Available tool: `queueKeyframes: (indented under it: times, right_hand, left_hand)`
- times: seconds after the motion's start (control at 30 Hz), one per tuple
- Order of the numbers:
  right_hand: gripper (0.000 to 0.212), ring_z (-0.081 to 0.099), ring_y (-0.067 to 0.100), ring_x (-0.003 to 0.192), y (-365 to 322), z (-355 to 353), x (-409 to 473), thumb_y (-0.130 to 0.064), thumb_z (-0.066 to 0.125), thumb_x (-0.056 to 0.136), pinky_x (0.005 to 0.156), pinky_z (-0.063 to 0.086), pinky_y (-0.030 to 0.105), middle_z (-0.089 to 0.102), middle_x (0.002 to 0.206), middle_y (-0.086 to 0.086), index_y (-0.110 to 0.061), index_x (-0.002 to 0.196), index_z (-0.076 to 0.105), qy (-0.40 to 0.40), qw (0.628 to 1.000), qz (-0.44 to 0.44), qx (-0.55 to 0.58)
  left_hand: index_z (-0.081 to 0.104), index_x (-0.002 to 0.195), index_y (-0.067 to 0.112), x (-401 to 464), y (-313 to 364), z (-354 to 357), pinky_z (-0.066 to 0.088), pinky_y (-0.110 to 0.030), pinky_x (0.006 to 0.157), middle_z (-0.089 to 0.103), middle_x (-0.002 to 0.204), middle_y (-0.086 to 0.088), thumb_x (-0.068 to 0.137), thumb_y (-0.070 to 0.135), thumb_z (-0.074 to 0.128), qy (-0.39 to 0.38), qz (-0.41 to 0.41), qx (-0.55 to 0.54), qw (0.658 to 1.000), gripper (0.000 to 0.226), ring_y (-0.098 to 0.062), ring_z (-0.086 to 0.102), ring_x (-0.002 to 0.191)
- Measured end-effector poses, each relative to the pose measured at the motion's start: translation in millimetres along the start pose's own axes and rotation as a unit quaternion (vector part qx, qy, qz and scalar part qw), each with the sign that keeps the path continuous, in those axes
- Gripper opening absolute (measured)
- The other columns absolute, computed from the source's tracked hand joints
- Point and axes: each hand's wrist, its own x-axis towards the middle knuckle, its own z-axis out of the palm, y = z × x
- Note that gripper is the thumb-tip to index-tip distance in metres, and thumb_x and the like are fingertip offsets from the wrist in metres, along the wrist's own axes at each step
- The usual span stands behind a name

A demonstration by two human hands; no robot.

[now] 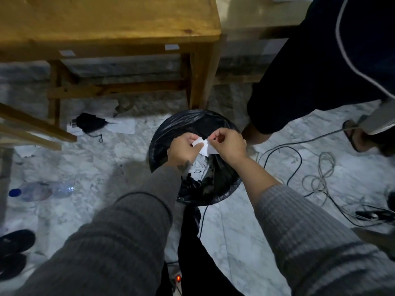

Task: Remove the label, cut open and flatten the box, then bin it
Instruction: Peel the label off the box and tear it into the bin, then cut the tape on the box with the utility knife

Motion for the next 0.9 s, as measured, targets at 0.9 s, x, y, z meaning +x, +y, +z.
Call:
queueKeyframes:
  times: [0.9]
  right_hand:
    - [0.007,0.059,0.023,0.108,-258,-70,27,-0.033,0.054,0.09,0.097,0.047,0.04,0.065,0.113,0.001,-0.035,0.091,0.06,-0.069,0.976,-0.177,-0.11]
  left_hand:
    - [0.062,0.118,0.031,8,125,-262,0.041,-0.041,0.105,0.063,0.126,0.009,0.095,0.032,0.055,0.083,0.067,0.207,0.973,0.025,-0.017,0.055,0.118]
